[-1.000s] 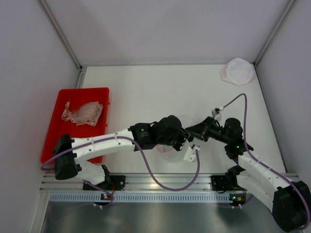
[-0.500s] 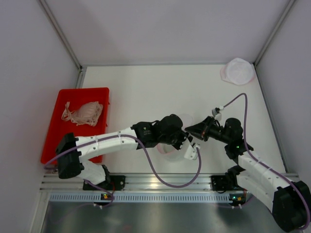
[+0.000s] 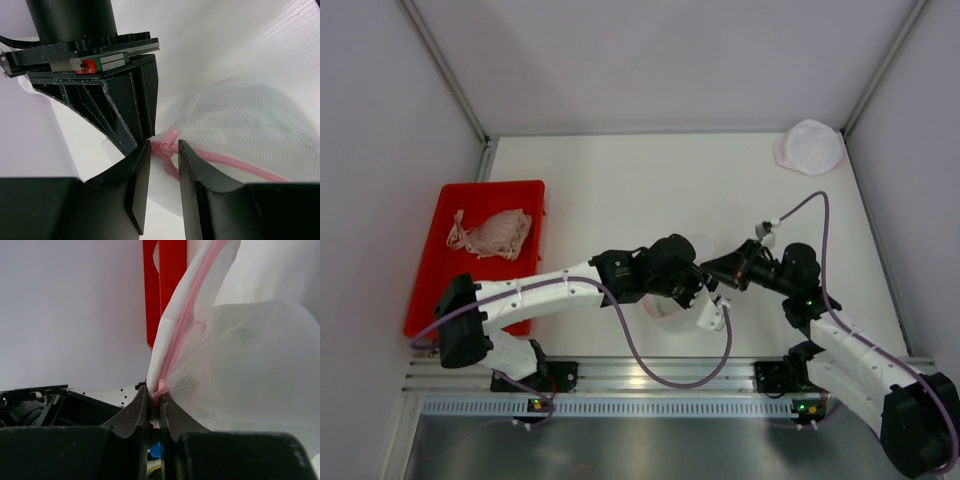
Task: Place the bra in the laundry bag and zip it closed
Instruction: Zip the zipper on the laundry bag.
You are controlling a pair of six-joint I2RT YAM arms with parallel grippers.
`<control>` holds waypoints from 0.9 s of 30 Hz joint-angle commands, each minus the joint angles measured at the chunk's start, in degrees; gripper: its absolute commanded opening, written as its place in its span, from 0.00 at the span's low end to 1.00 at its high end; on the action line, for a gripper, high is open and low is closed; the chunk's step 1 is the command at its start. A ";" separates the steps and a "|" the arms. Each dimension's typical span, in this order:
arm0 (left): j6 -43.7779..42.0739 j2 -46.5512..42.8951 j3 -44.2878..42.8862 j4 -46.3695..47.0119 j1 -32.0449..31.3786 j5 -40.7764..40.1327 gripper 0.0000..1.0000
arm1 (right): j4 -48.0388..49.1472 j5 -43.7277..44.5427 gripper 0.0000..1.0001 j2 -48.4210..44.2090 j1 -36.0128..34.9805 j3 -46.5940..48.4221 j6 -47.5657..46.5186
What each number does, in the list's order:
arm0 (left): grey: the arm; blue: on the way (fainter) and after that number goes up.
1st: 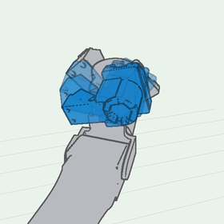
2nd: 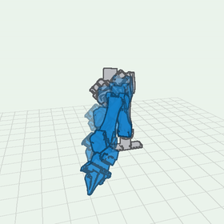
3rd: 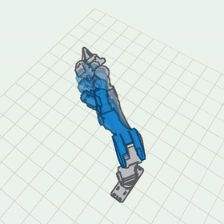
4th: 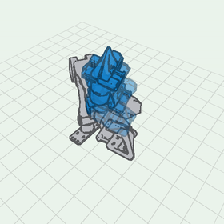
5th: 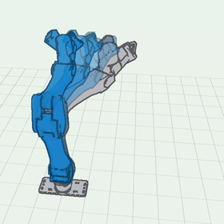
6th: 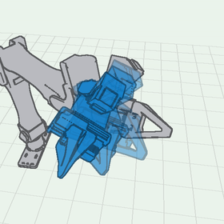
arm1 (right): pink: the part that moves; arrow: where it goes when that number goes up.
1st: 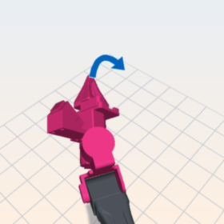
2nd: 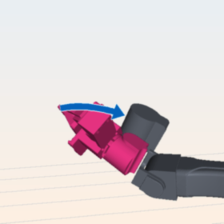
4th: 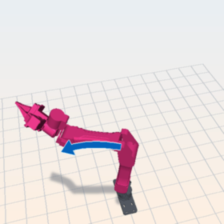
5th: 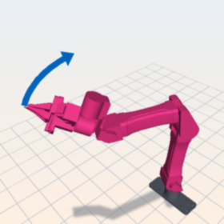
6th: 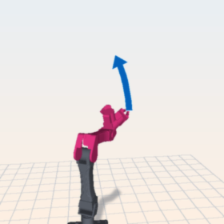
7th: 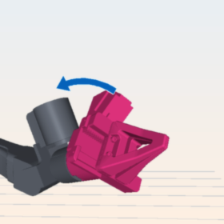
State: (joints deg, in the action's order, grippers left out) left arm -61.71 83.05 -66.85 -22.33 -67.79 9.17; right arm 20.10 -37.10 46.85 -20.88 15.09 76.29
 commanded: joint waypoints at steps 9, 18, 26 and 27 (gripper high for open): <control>-4.38 1.59 -2.85 0.53 -0.24 1.73 0.31 | 2.40 -0.95 0.00 -0.18 -1.79 3.45 0.61; -7.37 3.26 -1.36 0.62 -0.24 -1.52 0.30 | 1.61 -1.57 0.00 -0.18 -2.14 3.45 1.67; -10.88 1.94 1.72 1.06 -0.24 -0.82 0.33 | 1.52 -2.80 0.00 0.26 -2.49 3.36 4.74; -11.06 2.03 1.64 0.97 -0.24 -0.91 0.33 | 1.61 -2.97 0.00 0.35 -2.58 3.63 5.00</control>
State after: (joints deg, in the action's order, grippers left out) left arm -70.28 85.36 -66.46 -22.11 -68.31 8.97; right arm 18.37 -36.05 47.53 -21.30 15.11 78.28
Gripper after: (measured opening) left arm 0.331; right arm 0.080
